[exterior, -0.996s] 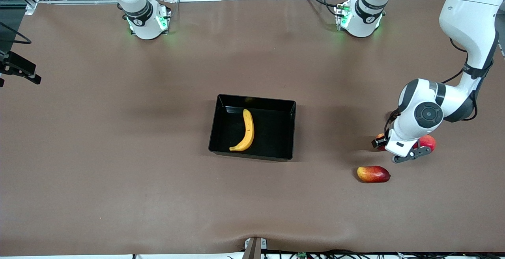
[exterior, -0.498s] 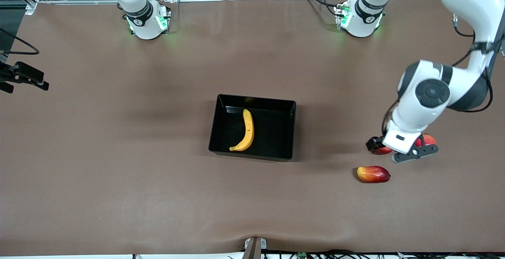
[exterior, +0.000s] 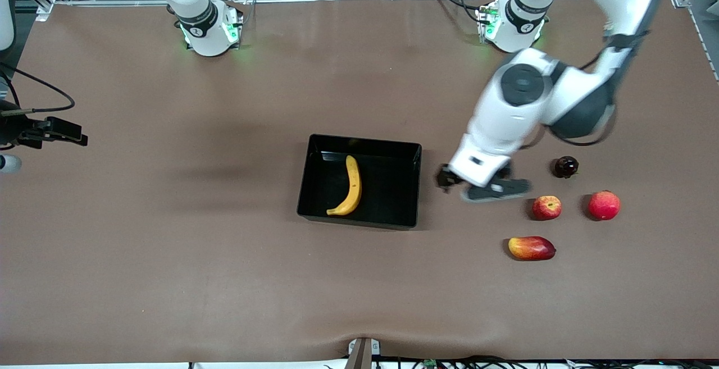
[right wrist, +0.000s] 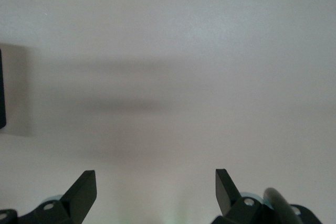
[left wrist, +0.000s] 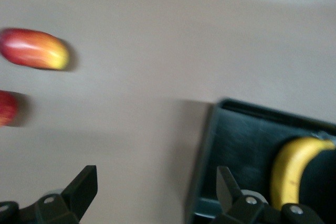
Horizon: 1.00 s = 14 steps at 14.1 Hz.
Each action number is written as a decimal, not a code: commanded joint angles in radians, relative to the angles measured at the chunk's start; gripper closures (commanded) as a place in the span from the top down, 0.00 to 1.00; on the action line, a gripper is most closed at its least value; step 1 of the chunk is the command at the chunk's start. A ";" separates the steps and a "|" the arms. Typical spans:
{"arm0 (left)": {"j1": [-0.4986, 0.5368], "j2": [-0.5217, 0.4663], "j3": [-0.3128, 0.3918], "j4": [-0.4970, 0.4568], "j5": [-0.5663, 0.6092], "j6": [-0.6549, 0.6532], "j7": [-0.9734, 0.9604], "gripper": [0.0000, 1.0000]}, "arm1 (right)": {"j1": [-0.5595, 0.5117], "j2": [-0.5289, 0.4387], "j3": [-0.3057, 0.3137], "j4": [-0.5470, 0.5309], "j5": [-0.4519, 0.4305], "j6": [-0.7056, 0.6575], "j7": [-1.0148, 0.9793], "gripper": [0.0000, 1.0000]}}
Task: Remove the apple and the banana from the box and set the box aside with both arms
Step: 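Open the left gripper and move it back over the banana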
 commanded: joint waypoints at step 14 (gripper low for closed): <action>-0.671 0.438 0.400 0.354 0.061 0.192 -0.094 1.00 | -0.127 0.244 0.006 0.007 0.005 0.149 -0.020 1.00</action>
